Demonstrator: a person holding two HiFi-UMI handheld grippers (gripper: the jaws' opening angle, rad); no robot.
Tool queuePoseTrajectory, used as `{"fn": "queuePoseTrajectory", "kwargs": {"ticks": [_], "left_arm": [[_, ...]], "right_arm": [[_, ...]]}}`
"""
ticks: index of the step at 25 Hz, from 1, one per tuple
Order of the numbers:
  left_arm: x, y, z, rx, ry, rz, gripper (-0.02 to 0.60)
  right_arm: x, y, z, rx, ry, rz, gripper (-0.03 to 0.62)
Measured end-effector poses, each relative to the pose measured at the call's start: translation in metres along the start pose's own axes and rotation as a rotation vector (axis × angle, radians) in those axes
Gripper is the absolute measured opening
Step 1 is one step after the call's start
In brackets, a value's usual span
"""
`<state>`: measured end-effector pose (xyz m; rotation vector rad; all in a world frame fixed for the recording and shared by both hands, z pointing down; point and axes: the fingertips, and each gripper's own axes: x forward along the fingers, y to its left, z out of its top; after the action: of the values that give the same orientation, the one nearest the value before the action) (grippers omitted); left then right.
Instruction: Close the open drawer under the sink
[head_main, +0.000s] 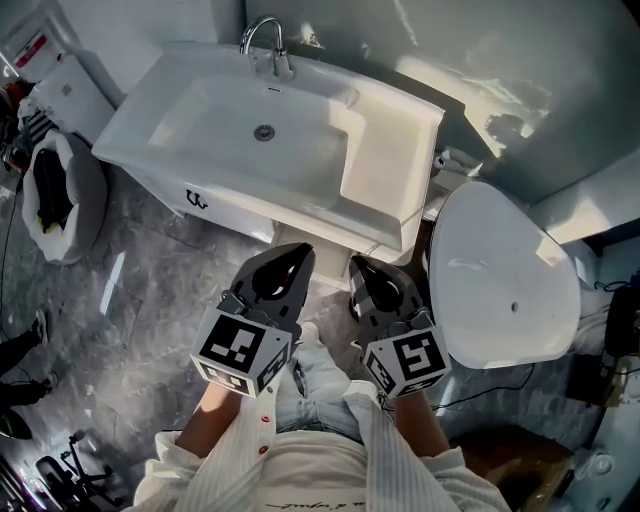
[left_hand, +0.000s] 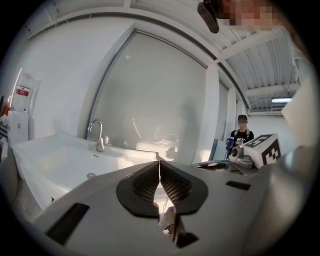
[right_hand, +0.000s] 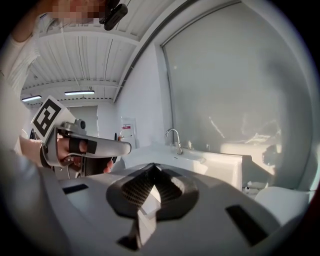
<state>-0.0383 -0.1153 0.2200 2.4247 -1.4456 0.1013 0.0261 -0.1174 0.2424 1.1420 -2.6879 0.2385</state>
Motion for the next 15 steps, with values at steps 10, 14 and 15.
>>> {"fn": "queuePoseTrajectory", "kwargs": {"ticks": [10,14,15], "left_arm": [[0.011,-0.001,-0.045,-0.006,0.030,-0.052,0.017],[0.017,0.003,-0.075,-0.029,0.055,-0.064,0.017],[0.019,0.003,-0.083,-0.033,0.063,-0.067,0.017]], "right_arm": [[0.004,0.002,-0.030,0.002,0.028,-0.081,0.009],[0.006,0.000,-0.055,0.020,0.048,-0.118,0.011],[0.007,-0.001,-0.062,0.028,0.052,-0.128,0.010]]}}
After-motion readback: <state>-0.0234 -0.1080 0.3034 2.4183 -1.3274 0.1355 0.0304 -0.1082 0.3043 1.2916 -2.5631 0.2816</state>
